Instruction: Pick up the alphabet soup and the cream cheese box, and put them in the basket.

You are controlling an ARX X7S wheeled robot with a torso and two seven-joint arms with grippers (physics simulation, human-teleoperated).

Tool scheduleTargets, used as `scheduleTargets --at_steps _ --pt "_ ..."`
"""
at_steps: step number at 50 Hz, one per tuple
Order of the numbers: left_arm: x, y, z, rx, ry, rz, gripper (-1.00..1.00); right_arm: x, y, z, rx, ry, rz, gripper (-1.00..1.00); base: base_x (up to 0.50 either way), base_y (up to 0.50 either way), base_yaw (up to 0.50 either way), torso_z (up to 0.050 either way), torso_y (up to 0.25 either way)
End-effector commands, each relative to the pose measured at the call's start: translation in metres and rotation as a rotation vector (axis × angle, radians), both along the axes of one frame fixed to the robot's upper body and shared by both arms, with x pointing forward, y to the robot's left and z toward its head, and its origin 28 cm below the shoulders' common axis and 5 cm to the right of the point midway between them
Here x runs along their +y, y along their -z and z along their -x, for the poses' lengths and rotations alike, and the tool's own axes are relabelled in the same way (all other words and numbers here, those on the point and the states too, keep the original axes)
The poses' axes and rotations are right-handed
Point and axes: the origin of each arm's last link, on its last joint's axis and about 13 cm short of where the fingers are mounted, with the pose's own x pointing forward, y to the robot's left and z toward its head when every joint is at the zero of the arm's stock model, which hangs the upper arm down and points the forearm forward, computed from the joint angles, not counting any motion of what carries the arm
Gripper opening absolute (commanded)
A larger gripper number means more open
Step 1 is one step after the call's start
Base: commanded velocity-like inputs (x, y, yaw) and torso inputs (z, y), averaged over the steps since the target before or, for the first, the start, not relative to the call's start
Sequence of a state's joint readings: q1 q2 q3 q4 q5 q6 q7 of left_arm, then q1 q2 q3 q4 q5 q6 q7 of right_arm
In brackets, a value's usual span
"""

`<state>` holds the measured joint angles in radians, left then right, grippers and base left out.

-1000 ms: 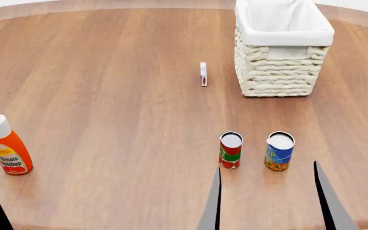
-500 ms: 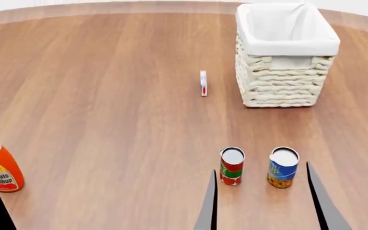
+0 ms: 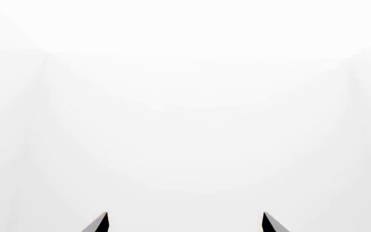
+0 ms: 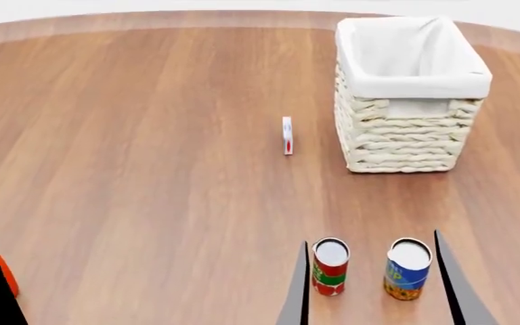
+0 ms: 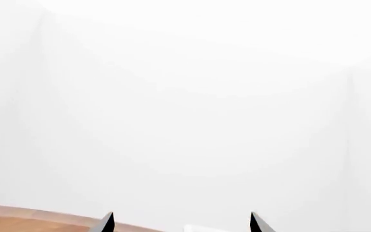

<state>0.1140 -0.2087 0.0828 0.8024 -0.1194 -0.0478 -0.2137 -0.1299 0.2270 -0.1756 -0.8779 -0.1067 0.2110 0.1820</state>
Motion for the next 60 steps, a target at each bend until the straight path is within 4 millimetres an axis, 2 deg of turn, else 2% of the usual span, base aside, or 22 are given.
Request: scheduleTargets --at_steps 1,60 --pt "-0.0009 0.0011 -0.001 0.004 0.003 -0.001 1.0 -0.0009 -0.0004 0.0004 0.0 0.004 -0.006 1.0 0.2 0.0 0.0 0.0 0.0" --pt "-0.0001 0.003 0.0024 0.003 -0.014 -0.016 1.0 -0.0003 0.0013 0.0 0.019 -0.04 -0.034 1.0 0.27 0.0 0.0 0.0 0.0"
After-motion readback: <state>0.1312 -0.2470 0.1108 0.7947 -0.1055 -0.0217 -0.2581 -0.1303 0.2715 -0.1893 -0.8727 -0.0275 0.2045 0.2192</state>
